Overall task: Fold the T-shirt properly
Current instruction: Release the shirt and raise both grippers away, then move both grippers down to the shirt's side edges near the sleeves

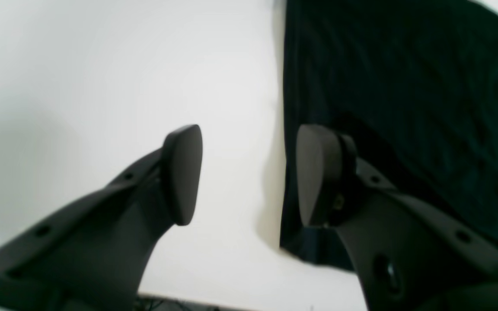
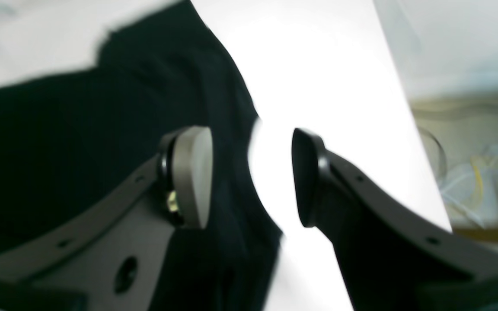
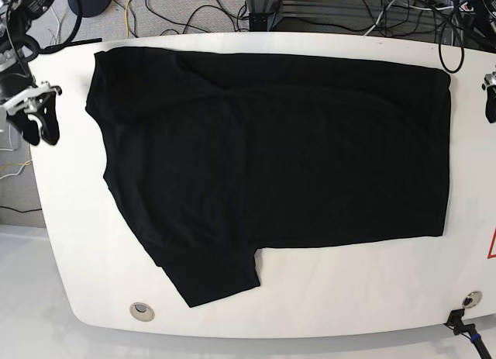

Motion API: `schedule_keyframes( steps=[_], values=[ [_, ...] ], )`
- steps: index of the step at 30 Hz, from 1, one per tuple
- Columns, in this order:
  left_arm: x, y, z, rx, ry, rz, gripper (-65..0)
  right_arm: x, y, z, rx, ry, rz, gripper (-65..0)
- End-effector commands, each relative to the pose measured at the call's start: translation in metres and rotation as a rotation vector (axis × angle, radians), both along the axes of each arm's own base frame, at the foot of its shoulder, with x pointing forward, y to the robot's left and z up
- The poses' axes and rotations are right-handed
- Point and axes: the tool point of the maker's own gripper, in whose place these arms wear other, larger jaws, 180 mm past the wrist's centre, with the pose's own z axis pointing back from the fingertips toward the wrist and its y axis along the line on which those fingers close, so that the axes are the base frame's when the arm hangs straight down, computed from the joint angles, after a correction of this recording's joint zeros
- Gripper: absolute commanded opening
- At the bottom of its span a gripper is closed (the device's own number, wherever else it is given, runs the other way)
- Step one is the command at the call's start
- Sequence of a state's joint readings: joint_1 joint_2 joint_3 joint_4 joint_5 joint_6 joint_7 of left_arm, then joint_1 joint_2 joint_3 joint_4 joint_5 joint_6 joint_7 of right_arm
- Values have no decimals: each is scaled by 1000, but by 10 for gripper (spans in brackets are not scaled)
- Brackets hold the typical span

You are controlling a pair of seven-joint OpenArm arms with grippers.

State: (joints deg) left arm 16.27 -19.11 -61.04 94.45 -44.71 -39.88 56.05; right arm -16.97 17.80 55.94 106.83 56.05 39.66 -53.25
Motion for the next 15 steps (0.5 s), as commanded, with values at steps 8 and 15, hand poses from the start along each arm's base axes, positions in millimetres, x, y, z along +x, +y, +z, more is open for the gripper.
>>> schedule_keyframes(
  steps=[8,15],
  values=[
    [30,14,12,41,-63,21,-327,27,14,18,11,-78,59,-351],
    [79,-11,7,57,-63,-79,-348,34,16,5,15,-27,69,-347]
  ],
)
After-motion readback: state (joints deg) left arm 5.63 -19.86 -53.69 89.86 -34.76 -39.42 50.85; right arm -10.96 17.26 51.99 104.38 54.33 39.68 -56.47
